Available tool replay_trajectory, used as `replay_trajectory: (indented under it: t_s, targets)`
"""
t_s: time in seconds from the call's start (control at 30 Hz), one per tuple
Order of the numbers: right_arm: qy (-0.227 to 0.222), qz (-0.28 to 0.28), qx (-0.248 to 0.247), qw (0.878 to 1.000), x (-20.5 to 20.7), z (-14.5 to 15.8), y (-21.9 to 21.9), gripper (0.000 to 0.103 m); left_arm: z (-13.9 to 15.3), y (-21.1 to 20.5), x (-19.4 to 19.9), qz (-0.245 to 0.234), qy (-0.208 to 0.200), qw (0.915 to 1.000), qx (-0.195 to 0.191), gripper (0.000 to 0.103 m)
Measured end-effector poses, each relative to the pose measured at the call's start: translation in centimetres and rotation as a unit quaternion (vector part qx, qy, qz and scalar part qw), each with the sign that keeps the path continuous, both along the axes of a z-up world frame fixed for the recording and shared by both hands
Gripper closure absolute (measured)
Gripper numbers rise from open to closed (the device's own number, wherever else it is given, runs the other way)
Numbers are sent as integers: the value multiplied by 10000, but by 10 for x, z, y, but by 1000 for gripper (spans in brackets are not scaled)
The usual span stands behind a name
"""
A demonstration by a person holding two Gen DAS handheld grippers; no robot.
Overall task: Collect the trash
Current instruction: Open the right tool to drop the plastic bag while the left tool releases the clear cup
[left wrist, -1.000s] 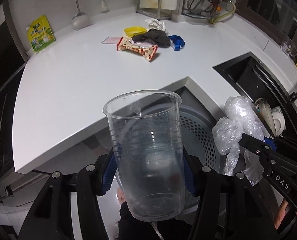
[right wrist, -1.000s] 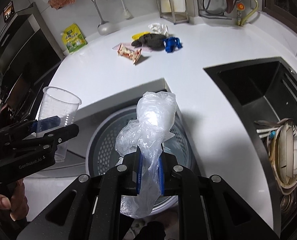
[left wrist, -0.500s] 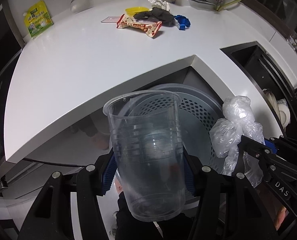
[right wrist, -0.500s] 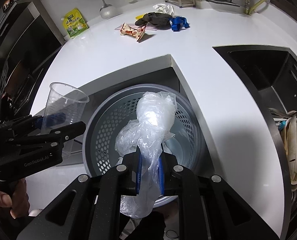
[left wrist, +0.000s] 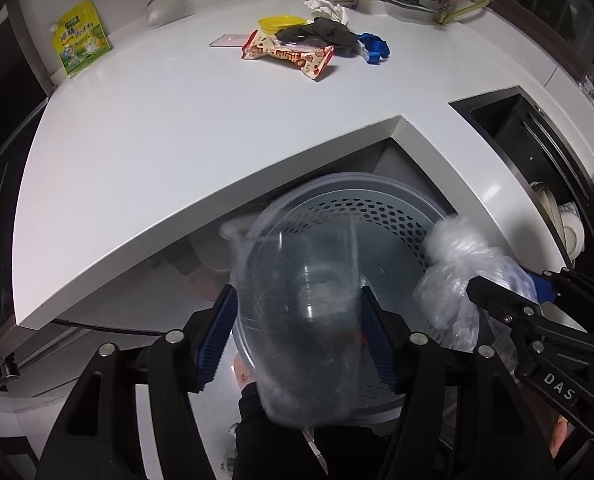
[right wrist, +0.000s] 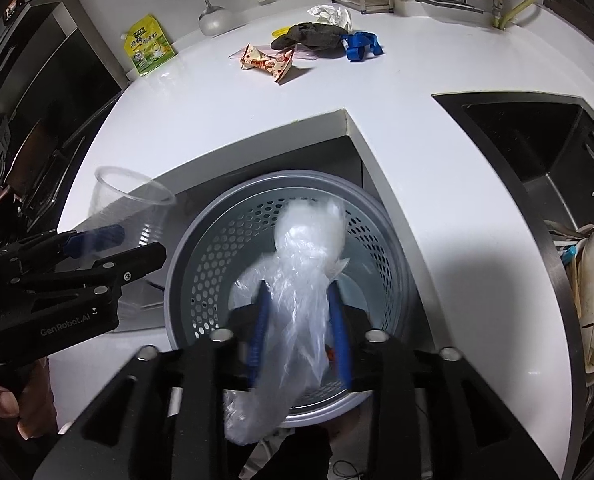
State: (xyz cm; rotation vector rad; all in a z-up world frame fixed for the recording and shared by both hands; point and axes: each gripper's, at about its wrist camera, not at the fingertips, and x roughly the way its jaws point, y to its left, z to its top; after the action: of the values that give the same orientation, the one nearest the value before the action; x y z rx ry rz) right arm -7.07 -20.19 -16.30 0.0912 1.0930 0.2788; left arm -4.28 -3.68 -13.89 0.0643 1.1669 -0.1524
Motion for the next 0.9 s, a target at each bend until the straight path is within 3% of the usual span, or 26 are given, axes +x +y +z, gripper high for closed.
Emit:
replay_trajectory:
  t_s: [0.43,0.7,0.9]
  targets:
    - [-134,-108,27,9998,3,5,-6,48,7,9,1,165,-149,9998,2,25]
    - [-394,-220,9,9990,1,15,-12,40,21,12,0,261,-424,9988,-32,15]
    - [-744,-487,-67,9960,1,28,-19,33,33,14,0,340,-678,9971,24,14]
